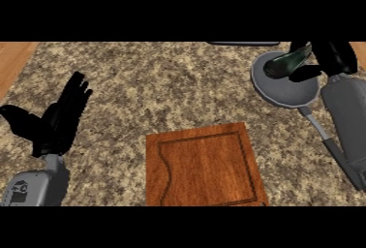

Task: Pick the eggplant from the cutting board and place it in the pan

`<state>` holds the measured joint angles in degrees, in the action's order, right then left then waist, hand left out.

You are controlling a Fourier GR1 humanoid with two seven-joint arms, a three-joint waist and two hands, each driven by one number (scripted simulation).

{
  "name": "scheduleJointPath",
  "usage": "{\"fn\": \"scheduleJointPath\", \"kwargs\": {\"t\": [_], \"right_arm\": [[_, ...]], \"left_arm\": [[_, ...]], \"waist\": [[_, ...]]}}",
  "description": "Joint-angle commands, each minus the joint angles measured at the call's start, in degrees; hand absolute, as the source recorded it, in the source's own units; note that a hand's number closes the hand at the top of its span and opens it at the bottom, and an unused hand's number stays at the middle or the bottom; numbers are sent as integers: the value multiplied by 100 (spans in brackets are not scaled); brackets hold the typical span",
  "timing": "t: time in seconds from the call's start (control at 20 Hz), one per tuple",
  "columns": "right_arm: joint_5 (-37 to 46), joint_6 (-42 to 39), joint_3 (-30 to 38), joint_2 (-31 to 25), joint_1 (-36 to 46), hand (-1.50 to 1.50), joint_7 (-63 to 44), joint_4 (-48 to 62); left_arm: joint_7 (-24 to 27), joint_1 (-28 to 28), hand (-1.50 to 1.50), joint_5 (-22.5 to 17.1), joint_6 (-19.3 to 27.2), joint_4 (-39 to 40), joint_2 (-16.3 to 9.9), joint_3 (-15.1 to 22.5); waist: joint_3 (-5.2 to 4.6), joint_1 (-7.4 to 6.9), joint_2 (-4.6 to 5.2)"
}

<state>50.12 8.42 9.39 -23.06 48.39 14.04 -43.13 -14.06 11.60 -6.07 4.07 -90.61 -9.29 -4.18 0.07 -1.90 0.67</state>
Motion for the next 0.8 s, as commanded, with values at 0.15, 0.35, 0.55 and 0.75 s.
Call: {"fn": "scheduleJointPath", "kwargs": {"t": [0.15,0.35,0.55,0.75], "right_arm": [[404,1162,17,199,252,150,687,1838],[28,587,537,-116,590,-150,100,2561],[0,174,576,-277,745,-150,368,3066],[-241,206,840,-375,742,-150,853,3206]], "left_arm": [[164,37,0,-193,-264,185,-119,-178],[-9,78,0,-28,-67,-9,51,38],[-208,107,0,27,-54,-144,-11,71],[-115,234,0,18,-54,-21,7,32]], "waist": [[0,-44,26],[8,-145,73],[11,-148,61],[19,-200,109]]}}
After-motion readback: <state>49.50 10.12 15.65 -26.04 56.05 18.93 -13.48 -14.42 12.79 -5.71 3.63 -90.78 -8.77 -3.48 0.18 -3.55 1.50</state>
